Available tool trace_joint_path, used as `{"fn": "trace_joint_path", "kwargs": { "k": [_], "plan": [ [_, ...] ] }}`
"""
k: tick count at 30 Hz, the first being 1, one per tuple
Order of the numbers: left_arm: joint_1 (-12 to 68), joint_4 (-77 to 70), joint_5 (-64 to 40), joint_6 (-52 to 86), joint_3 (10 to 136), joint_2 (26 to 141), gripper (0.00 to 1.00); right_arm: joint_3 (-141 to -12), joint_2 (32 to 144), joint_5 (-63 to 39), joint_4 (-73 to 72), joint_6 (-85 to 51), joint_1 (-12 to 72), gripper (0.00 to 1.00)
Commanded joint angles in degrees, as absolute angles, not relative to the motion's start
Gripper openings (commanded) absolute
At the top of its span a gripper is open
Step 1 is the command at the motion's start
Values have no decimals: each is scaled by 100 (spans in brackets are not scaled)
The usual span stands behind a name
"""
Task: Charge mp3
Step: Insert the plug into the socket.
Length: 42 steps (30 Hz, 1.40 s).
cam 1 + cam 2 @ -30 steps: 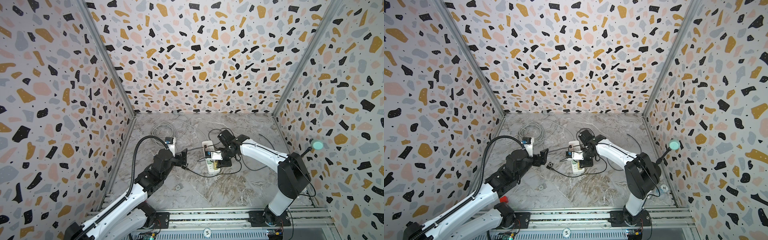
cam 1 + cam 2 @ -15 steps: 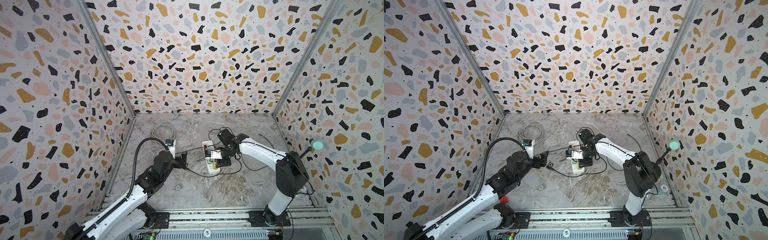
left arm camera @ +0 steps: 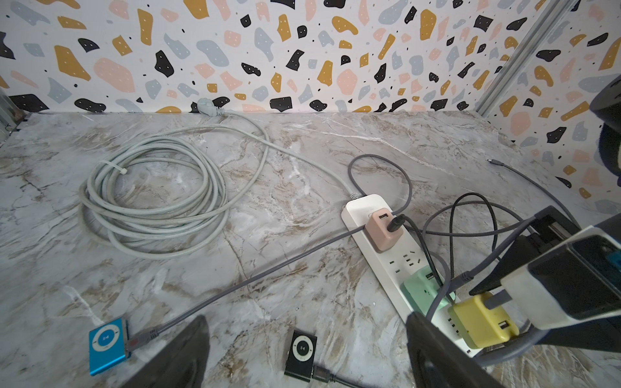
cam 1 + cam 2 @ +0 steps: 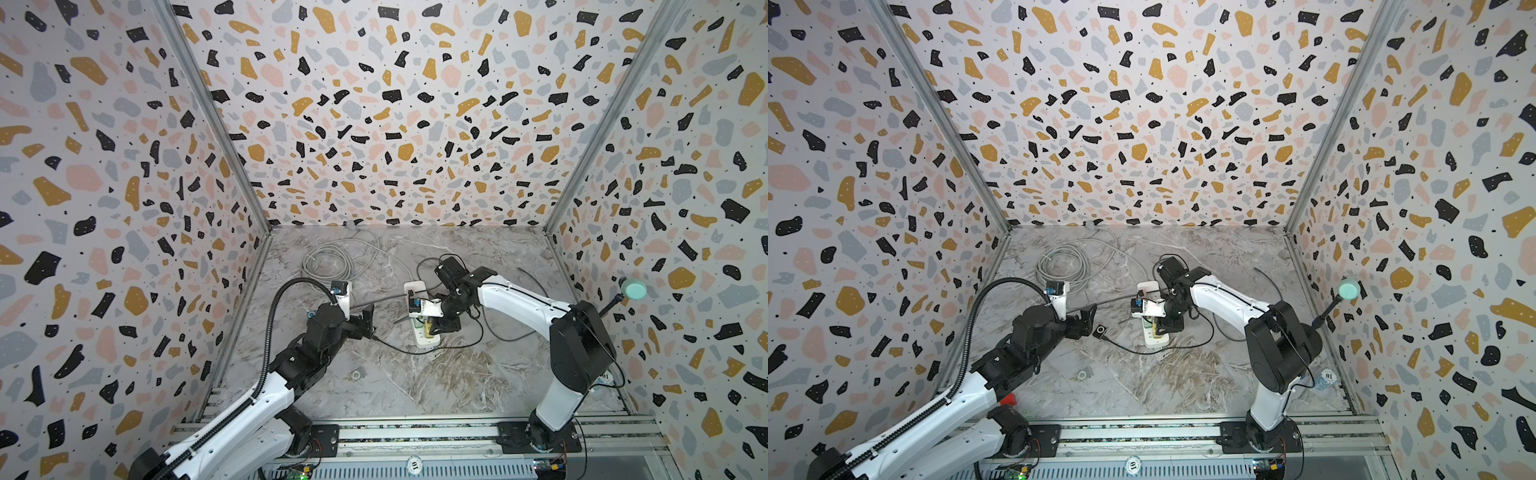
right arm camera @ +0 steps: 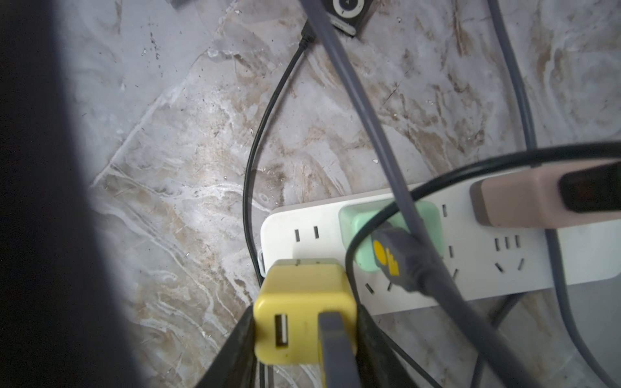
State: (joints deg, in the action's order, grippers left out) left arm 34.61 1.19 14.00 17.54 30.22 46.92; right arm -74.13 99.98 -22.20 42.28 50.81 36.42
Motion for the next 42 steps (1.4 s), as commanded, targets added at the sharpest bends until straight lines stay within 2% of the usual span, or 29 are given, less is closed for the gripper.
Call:
{"fn": "trace_joint_path", "kwargs": {
  "k": [1, 18, 32, 42],
  "plan": [
    [3446, -62, 1370, 1670, 2927, 4566, 91, -7089, 10065, -1847, 3951, 5010, 3616, 0],
    [3446, 0, 1328, 1617, 2865, 4456, 91, -6908, 10054, -1490, 4342, 5335, 3238, 0],
    [3450, -62, 1198, 1635, 2830, 4465, 91, -7420, 10554, -1605, 4580, 5247, 3759, 0],
    [3445, -109, 1027, 1675, 2764, 4438, 91, -8077, 11011, -1562, 5114, 4599, 4142, 0]
  ]
}}
